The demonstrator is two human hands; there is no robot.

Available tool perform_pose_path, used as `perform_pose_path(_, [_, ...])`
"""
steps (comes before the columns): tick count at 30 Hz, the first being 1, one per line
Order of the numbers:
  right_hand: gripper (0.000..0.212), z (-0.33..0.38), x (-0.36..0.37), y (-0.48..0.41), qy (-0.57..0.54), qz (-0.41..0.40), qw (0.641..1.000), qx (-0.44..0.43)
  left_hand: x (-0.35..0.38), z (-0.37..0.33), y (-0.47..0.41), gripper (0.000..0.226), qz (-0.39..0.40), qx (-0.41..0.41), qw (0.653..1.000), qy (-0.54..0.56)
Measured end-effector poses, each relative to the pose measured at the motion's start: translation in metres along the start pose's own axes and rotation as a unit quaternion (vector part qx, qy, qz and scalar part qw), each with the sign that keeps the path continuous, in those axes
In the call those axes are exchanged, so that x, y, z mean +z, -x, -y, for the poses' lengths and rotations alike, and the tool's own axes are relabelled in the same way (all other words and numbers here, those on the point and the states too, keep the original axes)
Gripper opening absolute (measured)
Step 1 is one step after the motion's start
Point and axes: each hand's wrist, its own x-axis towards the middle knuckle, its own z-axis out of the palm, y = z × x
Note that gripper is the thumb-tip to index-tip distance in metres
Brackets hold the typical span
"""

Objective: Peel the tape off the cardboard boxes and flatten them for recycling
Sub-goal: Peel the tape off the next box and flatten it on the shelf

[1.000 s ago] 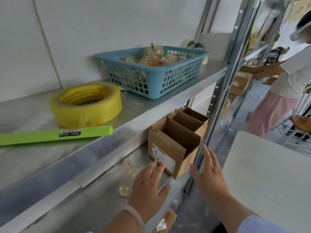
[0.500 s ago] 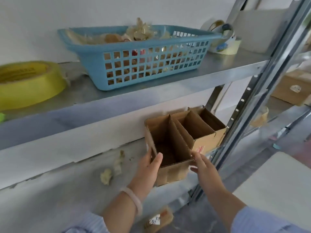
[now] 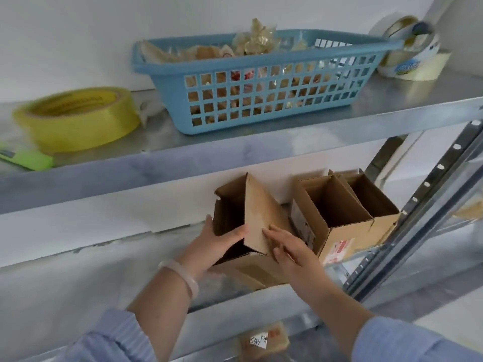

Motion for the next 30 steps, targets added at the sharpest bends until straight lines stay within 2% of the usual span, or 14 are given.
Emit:
perform_pose_path(2, [0.036,-0.004,0.000,-0.007,-0.021,-0.029,0.998,0.054,-0.002,0.007,-0.001,0.108,-0.009,0.010,1.000,0.023])
perform_pose_path(4, [0.055,-0.009,-0.002,-0.012,-0.045,-0.035,0.985,0.165,-0.005,0.017,-0.005,0.084,-0.005,0.047,0.997,0.062])
perform_pose_path(5, [0.068,-0.011,-0.002,-0.013,-0.074,-0.027,0.968,0.237,-0.007,0.023,-0.007,0.067,-0.004,0.063,0.994,0.090])
perform_pose_path(7, [0.074,-0.020,0.000,-0.015,-0.212,-0.025,0.912,0.350,-0.011,0.035,-0.008,0.045,-0.003,0.074,0.985,0.153])
perform_pose_path(9, [0.069,-0.024,0.002,-0.014,-0.328,-0.025,0.861,0.387,-0.014,0.049,-0.008,0.040,0.010,0.078,0.976,0.202])
perform_pose_path(12, [0.073,-0.031,0.004,-0.014,-0.344,-0.005,0.880,0.328,-0.018,0.070,-0.006,0.053,0.035,0.097,0.951,0.290])
perform_pose_path(15, [0.084,-0.022,0.001,-0.016,-0.391,0.085,0.884,0.241,-0.021,0.087,-0.002,0.061,0.052,0.085,0.909,0.404])
perform_pose_path(17, [0.094,-0.010,0.001,-0.019,-0.369,0.118,0.902,0.189,-0.022,0.096,0.000,0.059,0.039,0.056,0.890,0.450])
perform_pose_path(19, [0.097,0.004,0.004,-0.021,-0.331,0.109,0.926,0.143,-0.027,0.103,0.005,0.052,0.016,0.038,0.893,0.448])
perform_pose_path(22, [0.080,0.020,0.010,-0.022,-0.252,0.071,0.964,0.040,-0.044,0.113,0.013,0.058,-0.113,0.045,0.908,0.401])
perform_pose_path(24, [0.077,0.027,0.014,-0.023,-0.145,0.058,0.987,-0.042,-0.066,0.119,0.021,0.063,-0.269,0.063,0.894,0.353])
perform_pose_path(26, [0.076,0.036,0.021,-0.025,-0.038,0.065,0.991,-0.115,-0.092,0.122,0.032,0.052,-0.375,0.080,0.871,0.308])
perform_pose_path(28, [0.075,0.046,0.032,-0.029,0.014,0.081,0.978,-0.192,-0.114,0.122,0.040,0.036,-0.355,0.096,0.890,0.268])
perform_pose_path(30, [0.076,0.058,0.048,-0.033,0.064,0.097,0.960,-0.256,-0.122,0.114,0.047,0.045,-0.261,0.080,0.929,0.251])
